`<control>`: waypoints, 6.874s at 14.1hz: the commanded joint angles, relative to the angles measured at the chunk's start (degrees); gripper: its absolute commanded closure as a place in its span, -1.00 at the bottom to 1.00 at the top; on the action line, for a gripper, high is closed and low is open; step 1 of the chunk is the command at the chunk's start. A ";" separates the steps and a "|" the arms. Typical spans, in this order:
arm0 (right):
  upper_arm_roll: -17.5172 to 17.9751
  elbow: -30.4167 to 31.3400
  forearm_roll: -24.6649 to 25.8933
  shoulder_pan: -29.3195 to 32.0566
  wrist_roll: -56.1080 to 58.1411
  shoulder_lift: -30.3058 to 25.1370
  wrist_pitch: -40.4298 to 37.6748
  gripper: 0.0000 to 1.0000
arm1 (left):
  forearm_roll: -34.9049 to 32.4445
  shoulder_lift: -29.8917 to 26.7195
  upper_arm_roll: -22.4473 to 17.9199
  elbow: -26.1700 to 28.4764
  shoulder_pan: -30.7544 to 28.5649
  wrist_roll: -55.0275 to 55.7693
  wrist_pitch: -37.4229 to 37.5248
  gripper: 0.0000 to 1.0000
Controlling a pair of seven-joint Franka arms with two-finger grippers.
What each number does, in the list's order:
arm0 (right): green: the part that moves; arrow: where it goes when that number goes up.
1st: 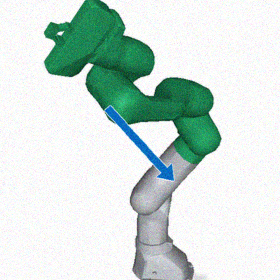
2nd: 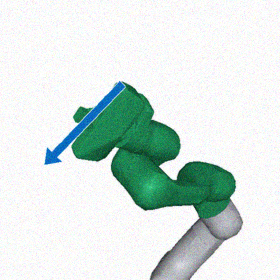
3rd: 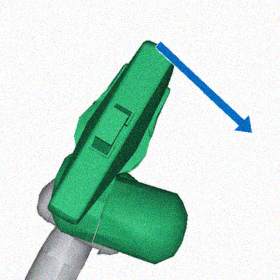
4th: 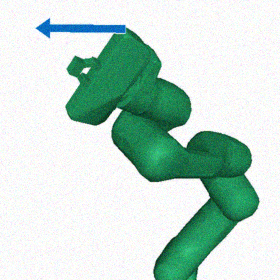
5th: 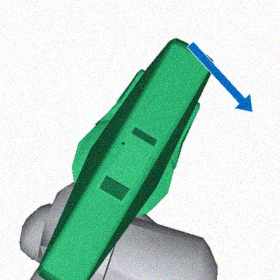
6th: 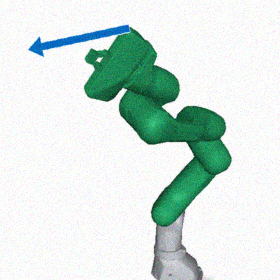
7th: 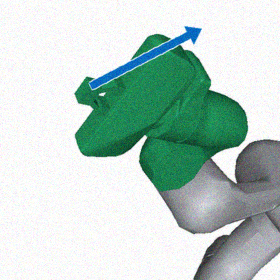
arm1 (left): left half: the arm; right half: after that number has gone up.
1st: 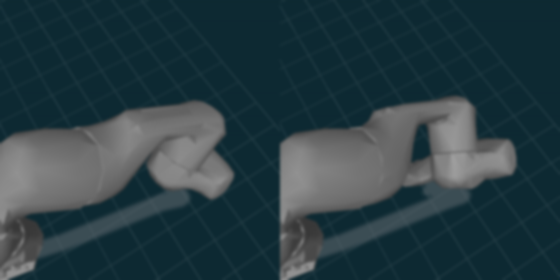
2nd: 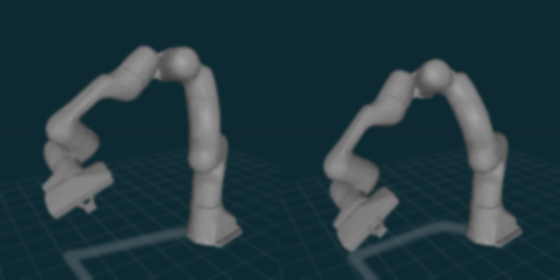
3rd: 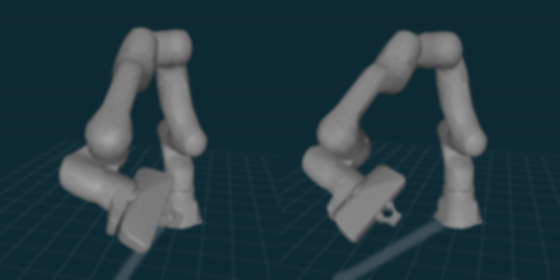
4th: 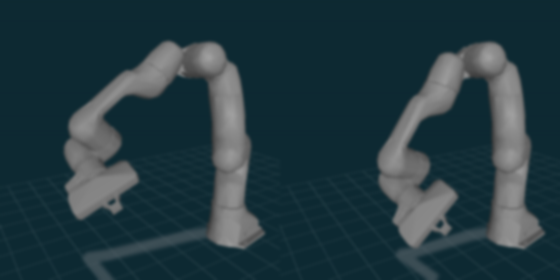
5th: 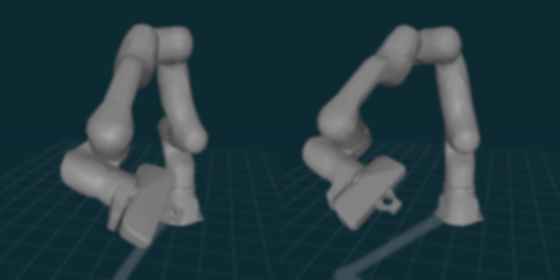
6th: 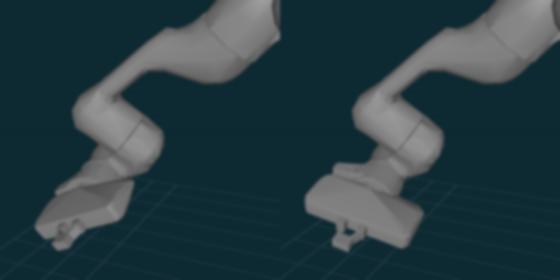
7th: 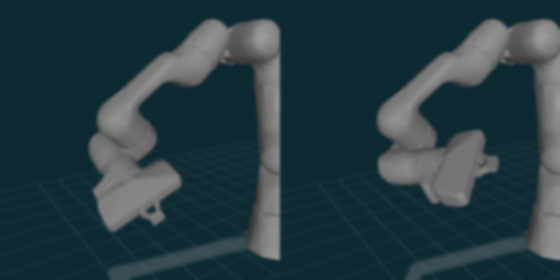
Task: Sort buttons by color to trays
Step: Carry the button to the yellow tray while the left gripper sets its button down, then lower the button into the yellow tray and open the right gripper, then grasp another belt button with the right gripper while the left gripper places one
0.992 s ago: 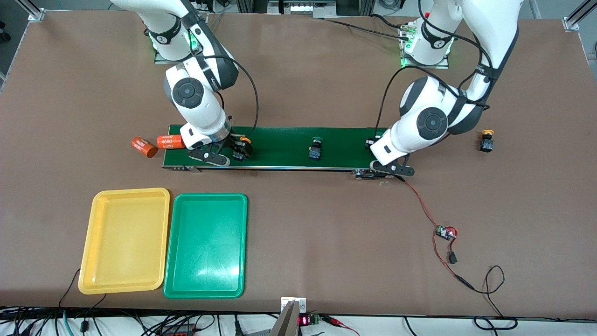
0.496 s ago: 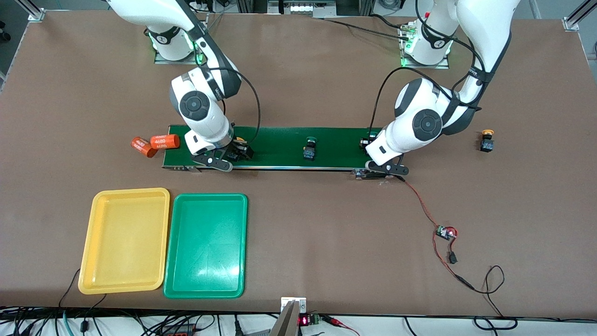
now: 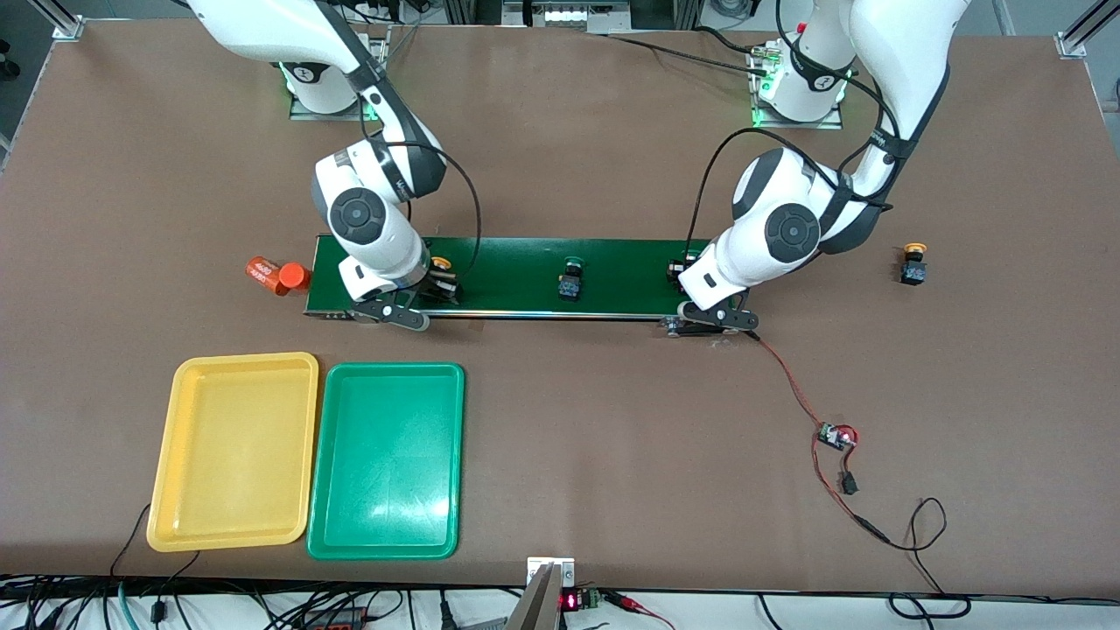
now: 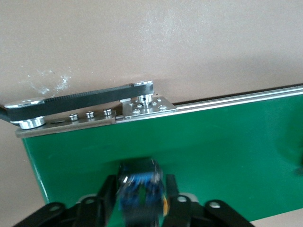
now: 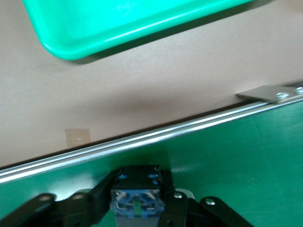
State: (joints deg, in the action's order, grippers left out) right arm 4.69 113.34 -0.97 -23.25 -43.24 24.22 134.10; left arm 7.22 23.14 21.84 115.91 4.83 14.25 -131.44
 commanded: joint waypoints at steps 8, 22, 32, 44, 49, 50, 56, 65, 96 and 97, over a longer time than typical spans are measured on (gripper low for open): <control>-0.47 -21.04 4.20 14.71 35.91 4.50 -14.58 1.00 | 0.69 -8.64 -0.92 0.45 -15.16 -2.80 11.28 -1.00; -1.44 -30.02 15.39 25.53 43.42 23.15 5.55 -0.50 | -24.80 -3.19 -1.45 7.40 -33.29 -18.97 8.48 -1.00; -0.82 -30.02 12.67 24.92 43.77 17.45 -3.39 -1.00 | -29.80 -0.29 -1.45 9.16 -39.01 -31.12 1.27 -1.00; -0.82 -31.95 5.02 13.24 31.66 5.49 -28.71 -1.00 | -30.16 -0.73 -1.45 12.84 -44.82 -34.81 1.28 -1.00; -0.82 -31.60 0.54 11.21 29.35 3.38 -33.55 -1.00 | -30.16 -0.64 -1.36 13.81 -44.82 -34.99 0.92 -0.84; -0.82 -31.51 0.36 10.77 29.26 3.11 -33.82 -1.00 | -30.16 -0.64 -1.36 13.81 -44.82 -34.99 0.92 -0.38; -0.82 -27.13 -3.14 5.32 22.06 3.11 -29.88 -1.00 | -29.29 -1.08 -1.19 10.57 -44.73 -40.07 1.27 0.99; -0.91 -26.24 -3.95 4.00 22.23 3.55 -28.55 -1.00 | -17.60 -5.12 3.39 1.33 -26.91 -34.85 2.86 1.00; -0.82 -5.67 -11.15 4.61 16.08 -2.78 -19.23 -1.00 | -2.74 -9.41 3.04 0.89 -5.26 -5.98 4.61 -1.00; -0.82 -5.32 -12.29 4.53 16.25 -2.52 -19.23 -1.00 | -3.00 -10.56 1.99 0.11 -5.87 -5.98 7.05 -1.00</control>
State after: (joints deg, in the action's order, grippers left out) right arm 3.65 106.67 -11.10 -18.72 -28.13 21.42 114.02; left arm 3.25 18.31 25.33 115.57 -0.21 8.37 -127.91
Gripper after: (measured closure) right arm 0.000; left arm 0.132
